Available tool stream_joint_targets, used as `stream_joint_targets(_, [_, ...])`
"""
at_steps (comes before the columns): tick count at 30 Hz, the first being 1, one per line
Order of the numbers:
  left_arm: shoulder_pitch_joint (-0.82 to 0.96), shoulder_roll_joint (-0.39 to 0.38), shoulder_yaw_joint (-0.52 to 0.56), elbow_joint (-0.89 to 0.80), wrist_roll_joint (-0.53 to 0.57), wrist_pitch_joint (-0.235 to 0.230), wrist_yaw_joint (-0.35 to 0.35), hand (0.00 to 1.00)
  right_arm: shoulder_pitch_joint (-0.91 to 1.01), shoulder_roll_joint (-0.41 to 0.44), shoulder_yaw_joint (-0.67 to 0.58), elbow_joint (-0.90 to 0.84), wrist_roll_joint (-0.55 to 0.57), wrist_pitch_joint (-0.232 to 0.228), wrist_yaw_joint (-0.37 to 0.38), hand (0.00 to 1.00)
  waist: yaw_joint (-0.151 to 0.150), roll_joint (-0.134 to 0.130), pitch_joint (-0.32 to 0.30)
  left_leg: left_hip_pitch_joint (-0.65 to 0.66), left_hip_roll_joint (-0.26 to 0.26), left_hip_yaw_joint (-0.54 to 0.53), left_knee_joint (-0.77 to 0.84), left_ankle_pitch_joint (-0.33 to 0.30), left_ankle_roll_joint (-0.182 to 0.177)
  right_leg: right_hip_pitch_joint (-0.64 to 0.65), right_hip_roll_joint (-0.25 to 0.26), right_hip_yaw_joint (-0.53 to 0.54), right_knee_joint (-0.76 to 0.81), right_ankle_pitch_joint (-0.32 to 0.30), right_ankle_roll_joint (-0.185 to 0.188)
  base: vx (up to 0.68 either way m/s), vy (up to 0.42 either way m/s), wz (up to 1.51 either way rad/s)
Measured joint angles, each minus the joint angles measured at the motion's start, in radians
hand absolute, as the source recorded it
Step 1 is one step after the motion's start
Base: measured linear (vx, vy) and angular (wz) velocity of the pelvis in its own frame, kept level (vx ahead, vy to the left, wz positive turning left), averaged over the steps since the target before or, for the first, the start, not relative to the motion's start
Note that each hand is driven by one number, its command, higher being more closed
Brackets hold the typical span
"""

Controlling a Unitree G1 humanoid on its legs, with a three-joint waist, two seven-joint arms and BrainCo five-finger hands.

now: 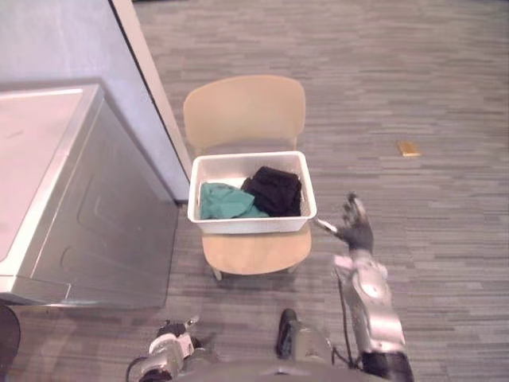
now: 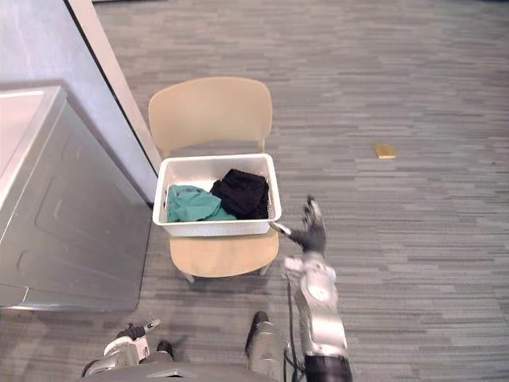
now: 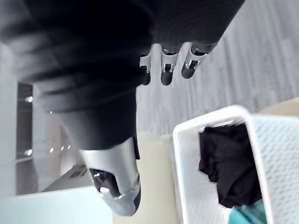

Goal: Pick up the laundry basket with both hands and put the clothes into the washing machine.

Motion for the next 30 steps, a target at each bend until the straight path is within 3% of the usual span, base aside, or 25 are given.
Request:
stream_joint_targets(2, [-0.006, 0.010, -0.013, 0.001, 0.006, 0.001, 0.001, 0.00, -0.106, -0.028, 0.051, 0.038, -0.055, -0.002, -0.027, 0.00, 0.004, 0.000, 0.012, -0.029, -0.003, -0.019, 0.000, 0.007, -0.002, -0.001, 0.002, -0.014, -0.042, 0.033, 0.001, -0.01, 0.048, 0.11])
stream_joint_targets(6, [-0.044, 0.043, -0.080, 0.006, 0.006, 0.001, 0.005, 0.00, -0.488, -0.129, 0.164, 0.243, -0.154, -0.001, -0.054, 0.00, 0.024, 0.003, 0.098, -0.103, -0.030, -0.037, 0.001, 0.027, 0.017, -0.010, -0.002, -0.018, -0.172, 0.136, 0.007, -0.08, 0.069, 0.06])
stream_joint_targets(10, [-0.087, 0.072, -0.150, -0.048, -0.038, -0.014, 0.044, 0.00, -0.842, -0.280, 0.193, 0.487, -0.195, 0.042, -0.082, 0.00, 0.046, 0.004, 0.211, -0.179, -0.056, -0.057, 0.002, 0.053, 0.028, -0.028, -0.007, -0.023, -0.294, 0.241, 0.005, -0.13, 0.038, 0.05])
stream_joint_targets(15, [-0.091, 0.090, -0.180, -0.081, -0.114, -0.053, 0.059, 0.00, -0.944, -0.379, 0.204, 0.561, -0.234, 0.075, -0.109, 0.00, 0.042, 0.006, 0.264, -0.246, -0.067, -0.089, 0.024, 0.056, 0.032, -0.032, -0.006, -0.040, -0.381, 0.304, 0.002, -0.07, 0.031, 0.10])
stream_joint_targets(21, [-0.103, 0.127, -0.168, -0.077, -0.147, -0.060, 0.104, 0.00, -1.056, -0.395, 0.268, 0.648, -0.238, 0.089, -0.107, 0.00, 0.056, 0.006, 0.302, -0.315, -0.069, -0.110, 0.054, 0.056, 0.032, -0.053, 0.005, -0.044, -0.448, 0.354, -0.007, -0.04, 0.015, 0.02])
stream_joint_targets(30, [-0.128, 0.139, -0.139, -0.042, -0.201, -0.057, 0.128, 0.00, -1.147, -0.419, 0.308, 0.725, -0.253, 0.107, -0.107, 0.00, 0.086, 0.002, 0.333, -0.392, -0.069, -0.174, 0.085, 0.057, 0.029, -0.075, 0.011, -0.078, -0.465, 0.366, -0.014, -0.03, 0.032, 0.13])
